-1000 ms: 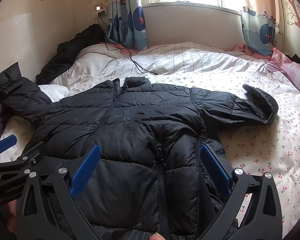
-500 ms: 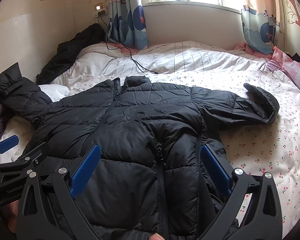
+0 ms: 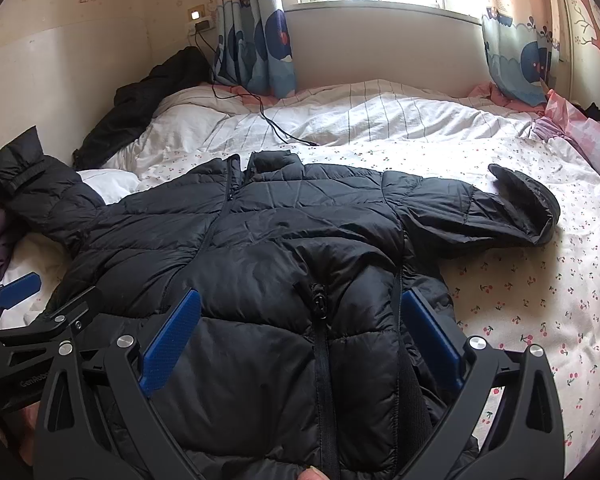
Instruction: Fold large clothes
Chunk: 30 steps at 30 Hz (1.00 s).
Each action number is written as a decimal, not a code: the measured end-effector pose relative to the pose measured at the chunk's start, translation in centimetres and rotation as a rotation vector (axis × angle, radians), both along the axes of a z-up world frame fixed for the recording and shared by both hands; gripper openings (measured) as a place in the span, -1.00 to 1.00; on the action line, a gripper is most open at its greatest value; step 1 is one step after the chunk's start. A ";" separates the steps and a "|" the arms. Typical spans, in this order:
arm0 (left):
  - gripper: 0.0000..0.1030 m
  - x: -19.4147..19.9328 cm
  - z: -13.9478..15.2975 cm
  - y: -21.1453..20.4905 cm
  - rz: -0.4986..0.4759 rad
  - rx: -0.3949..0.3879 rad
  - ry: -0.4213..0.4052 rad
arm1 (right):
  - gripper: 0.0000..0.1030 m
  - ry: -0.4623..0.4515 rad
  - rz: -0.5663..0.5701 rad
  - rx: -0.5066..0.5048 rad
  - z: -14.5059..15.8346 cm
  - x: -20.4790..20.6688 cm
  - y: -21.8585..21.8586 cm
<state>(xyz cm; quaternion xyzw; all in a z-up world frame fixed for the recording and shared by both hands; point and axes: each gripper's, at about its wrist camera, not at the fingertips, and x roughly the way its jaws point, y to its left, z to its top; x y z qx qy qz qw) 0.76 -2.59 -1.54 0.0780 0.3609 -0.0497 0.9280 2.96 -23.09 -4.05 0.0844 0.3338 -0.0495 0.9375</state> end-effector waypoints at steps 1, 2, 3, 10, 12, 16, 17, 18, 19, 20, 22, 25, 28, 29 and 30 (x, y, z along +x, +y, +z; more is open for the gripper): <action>0.87 0.0 0.0 0.0 -0.001 0.001 0.000 | 0.88 0.001 0.000 0.001 -0.1 0.0 -0.1; 0.87 0.0 -0.1 -0.1 -0.001 0.002 0.001 | 0.88 0.001 -0.001 0.002 -0.2 0.0 0.0; 0.87 0.0 -0.2 -0.1 -0.002 0.002 0.003 | 0.88 0.001 0.000 0.001 -0.2 0.0 -0.1; 0.86 1.1 -0.9 -0.9 -0.001 0.003 0.046 | 0.88 0.013 -0.013 0.013 -0.7 0.2 -0.7; 0.86 1.3 -0.9 -1.1 0.000 0.006 0.042 | 0.88 0.020 -0.020 0.019 -1.0 0.5 -1.2; 0.86 1.6 -1.0 -1.8 -0.020 -0.019 0.048 | 0.88 0.022 -0.027 0.032 -1.0 0.5 -1.9; 0.86 1.7 -1.1 -2.1 -0.023 -0.021 0.051 | 0.88 0.021 -0.027 0.032 -0.9 0.4 -2.0; 0.86 1.8 -1.2 -2.3 -0.034 -0.027 0.053 | 0.88 0.018 -0.027 0.032 -0.7 0.4 -2.2; 0.86 2.0 -1.3 -2.5 -0.045 -0.040 0.056 | 0.88 0.012 -0.029 0.027 -0.5 0.3 -2.4; 0.86 2.3 -1.6 -2.7 -0.049 -0.047 0.067 | 0.88 0.003 -0.036 0.012 -0.1 0.2 -2.7; 0.86 2.7 -1.8 -3.2 -0.068 -0.069 0.075 | 0.88 0.008 -0.047 -0.029 0.3 0.5 -3.3; 0.86 3.2 -2.0 -4.1 -0.091 -0.104 0.084 | 0.88 0.045 -0.059 -0.072 0.3 1.2 -5.1; 0.86 3.4 -2.2 -5.2 -0.095 -0.096 0.076 | 0.88 0.051 -0.092 -0.085 0.5 1.7 -8.0; 0.86 3.5 -2.4 -5.6 -0.092 -0.079 0.070 | 0.88 0.045 -0.107 -0.114 0.8 1.8 -9.1; 0.86 3.5 -2.5 -5.9 -0.093 -0.067 0.069 | 0.88 0.038 -0.130 -0.166 1.1 2.2 -10.4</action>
